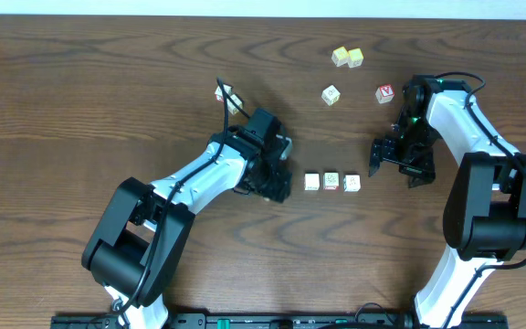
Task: Lift 4 blocks
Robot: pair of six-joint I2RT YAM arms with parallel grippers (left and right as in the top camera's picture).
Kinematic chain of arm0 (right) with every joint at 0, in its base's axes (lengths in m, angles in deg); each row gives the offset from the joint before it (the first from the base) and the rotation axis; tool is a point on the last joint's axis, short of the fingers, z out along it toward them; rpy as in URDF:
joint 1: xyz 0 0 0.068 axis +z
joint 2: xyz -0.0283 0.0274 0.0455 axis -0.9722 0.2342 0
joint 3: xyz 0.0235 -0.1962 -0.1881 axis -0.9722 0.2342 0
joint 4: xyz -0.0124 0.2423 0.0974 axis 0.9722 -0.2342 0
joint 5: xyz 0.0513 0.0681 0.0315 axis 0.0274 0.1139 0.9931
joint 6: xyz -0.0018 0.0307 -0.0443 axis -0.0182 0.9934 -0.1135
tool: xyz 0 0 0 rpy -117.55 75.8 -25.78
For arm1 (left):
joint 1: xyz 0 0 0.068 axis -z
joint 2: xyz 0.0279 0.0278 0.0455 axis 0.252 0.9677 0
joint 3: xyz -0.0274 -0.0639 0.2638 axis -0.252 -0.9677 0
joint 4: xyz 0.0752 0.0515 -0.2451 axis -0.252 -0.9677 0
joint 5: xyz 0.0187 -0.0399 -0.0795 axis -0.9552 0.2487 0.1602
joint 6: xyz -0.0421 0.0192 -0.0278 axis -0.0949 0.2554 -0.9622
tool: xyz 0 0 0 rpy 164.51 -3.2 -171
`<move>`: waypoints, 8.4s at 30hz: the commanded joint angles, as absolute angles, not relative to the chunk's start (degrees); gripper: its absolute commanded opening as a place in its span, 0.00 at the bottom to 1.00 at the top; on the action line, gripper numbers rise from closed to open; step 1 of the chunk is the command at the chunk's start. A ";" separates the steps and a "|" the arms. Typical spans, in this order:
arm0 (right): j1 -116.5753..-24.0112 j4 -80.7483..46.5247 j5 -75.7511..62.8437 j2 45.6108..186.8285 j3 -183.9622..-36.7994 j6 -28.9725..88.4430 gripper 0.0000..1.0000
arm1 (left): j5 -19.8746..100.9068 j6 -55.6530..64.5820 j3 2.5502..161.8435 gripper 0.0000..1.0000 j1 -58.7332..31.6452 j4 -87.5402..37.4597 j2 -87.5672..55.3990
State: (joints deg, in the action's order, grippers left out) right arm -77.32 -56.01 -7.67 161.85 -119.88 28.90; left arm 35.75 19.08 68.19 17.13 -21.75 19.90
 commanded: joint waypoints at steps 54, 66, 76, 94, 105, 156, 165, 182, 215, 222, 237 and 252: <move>-77.10 -55.20 -0.69 160.58 -117.58 24.07 0.24 | 24.34 -9.58 69.30 0.31 22.79 -14.25 21.04; -77.10 -52.66 -0.67 160.58 -115.77 24.14 0.25 | 24.43 -9.78 69.30 0.31 23.75 -13.82 23.53; -76.34 -50.54 -0.45 160.58 -115.77 25.01 0.26 | 26.77 -9.75 69.30 0.36 24.06 -13.73 23.53; -74.09 -48.36 -0.50 160.58 -115.77 26.33 0.27 | 27.47 -9.78 69.32 0.47 23.08 -13.42 21.32; -74.11 -48.01 -0.48 160.58 -115.77 26.33 0.07 | 27.45 -9.75 69.34 0.47 23.08 -13.86 16.08; -69.60 -47.39 -0.89 160.58 -113.32 30.02 0.01 | 27.21 -3.48 68.12 0.09 9.02 -30.21 13.22; -69.58 -46.19 -0.45 160.58 -113.21 30.13 0.01 | 27.21 -3.50 68.12 0.09 10.25 -28.72 13.22; -66.52 -44.55 -0.45 160.58 -113.21 32.21 0.01 | 27.21 -3.50 68.12 0.14 10.25 -28.74 13.22; -64.45 -40.27 2.52 160.58 -113.21 35.24 0.01 | 27.23 -3.50 68.12 0.13 10.25 -28.94 13.22; -62.79 -39.99 2.52 160.58 -113.21 38.02 0.01 | 27.23 -3.50 68.12 0.13 10.25 -29.23 13.22; -59.18 -38.17 2.54 160.58 -113.21 41.60 0.01 | 27.23 -3.48 68.12 0.13 10.25 -29.20 13.22; -59.00 -40.95 -2.71 160.58 -113.21 41.30 0.01 | 27.21 -5.69 68.01 0.07 11.08 -27.11 14.57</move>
State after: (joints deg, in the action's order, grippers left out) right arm -58.30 -40.31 -0.02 161.85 -113.52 41.14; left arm 27.58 -4.68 68.54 10.31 -28.20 14.09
